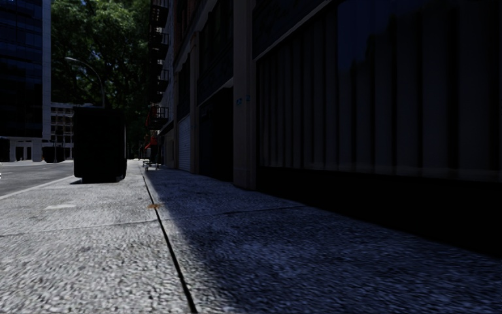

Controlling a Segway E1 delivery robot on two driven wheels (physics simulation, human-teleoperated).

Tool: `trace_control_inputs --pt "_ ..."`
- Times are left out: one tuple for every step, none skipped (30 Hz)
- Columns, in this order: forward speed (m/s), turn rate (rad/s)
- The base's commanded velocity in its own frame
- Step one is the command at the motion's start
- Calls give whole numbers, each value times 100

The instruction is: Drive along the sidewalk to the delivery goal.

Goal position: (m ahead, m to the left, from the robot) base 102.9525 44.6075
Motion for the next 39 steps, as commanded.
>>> trace_control_inputs --pt "200 28" --pt "200 28" --pt "200 28" --pt "200 28" --pt "200 28" --pt "200 28" --pt "200 28" --pt "200 28" --pt "200 28" --pt "200 28" --pt "200 28" --pt "200 28" --pt "200 28" --pt "200 28" --pt "200 28" --pt "200 29" --pt "200 36" --pt "200 47" --pt "200 47" --pt "200 52" --pt "200 54" --pt "200 54" --pt "200 54" --pt "200 54" --pt "200 54" --pt "200 54" --pt "200 54" --pt "200 54" --pt "200 54" --pt "200 54" --pt "200 54" --pt "200 53" --pt "200 35" --pt "200 21" --pt "200 21" --pt "200 10" --pt "200 3" --pt "200 0" --pt "200 0"
